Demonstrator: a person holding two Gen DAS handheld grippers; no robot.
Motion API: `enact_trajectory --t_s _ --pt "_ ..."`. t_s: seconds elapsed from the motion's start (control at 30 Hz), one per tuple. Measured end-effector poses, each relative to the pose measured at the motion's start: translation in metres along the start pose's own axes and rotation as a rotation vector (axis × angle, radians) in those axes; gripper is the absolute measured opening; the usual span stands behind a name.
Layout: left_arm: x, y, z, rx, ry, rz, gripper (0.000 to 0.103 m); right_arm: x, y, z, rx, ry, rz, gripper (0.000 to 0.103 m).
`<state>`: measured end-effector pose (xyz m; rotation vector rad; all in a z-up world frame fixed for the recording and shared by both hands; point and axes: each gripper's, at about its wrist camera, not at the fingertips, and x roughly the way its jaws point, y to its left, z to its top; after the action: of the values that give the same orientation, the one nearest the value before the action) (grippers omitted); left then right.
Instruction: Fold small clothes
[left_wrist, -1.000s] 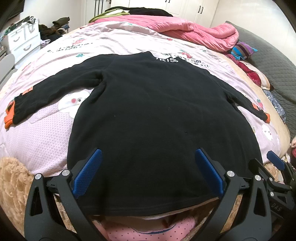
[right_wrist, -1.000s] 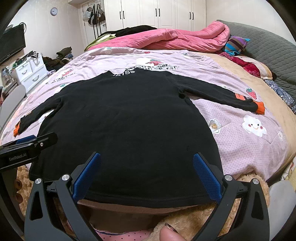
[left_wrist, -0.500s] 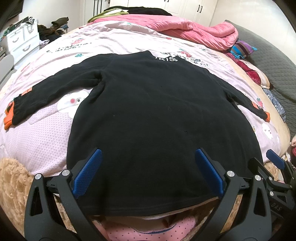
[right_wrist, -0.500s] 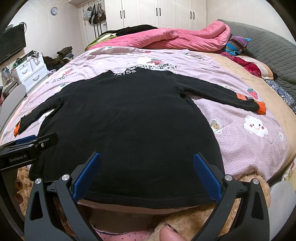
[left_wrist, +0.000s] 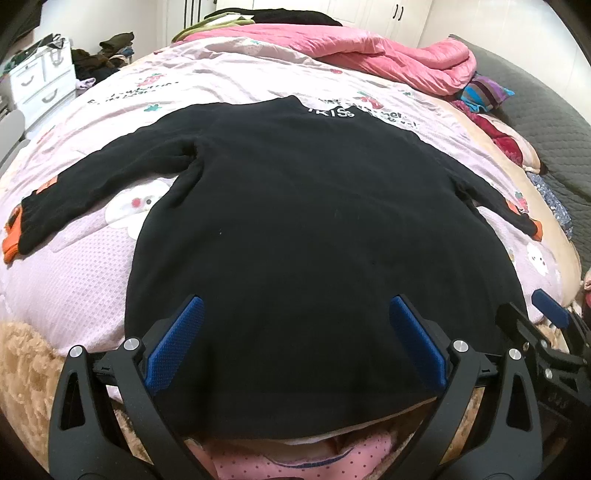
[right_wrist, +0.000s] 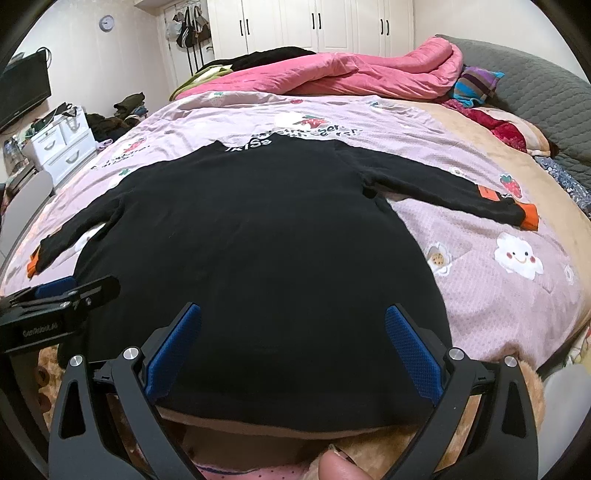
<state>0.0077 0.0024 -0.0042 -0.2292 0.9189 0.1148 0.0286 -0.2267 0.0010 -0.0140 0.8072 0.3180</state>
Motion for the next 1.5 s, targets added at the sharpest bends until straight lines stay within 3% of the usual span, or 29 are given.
enact_trajectory --t_s 0.63,1.13,1.5 --pt "0.021 0.000 0.038 -0.014 0.006 0.012 0.094 0.025 -0.002 0.053 0.010 -0.007 0.019 0.099" --pt "0.037 -0.006 0.092 -0.033 -0.014 0.030 0.094 0.047 -0.007 0.122 0.057 -0.049 0.052 0.099" --pt "0.053 -0.017 0.133 -0.050 -0.020 0.025 0.094 0.067 -0.035 0.176 0.156 -0.099 0.019 0.099"
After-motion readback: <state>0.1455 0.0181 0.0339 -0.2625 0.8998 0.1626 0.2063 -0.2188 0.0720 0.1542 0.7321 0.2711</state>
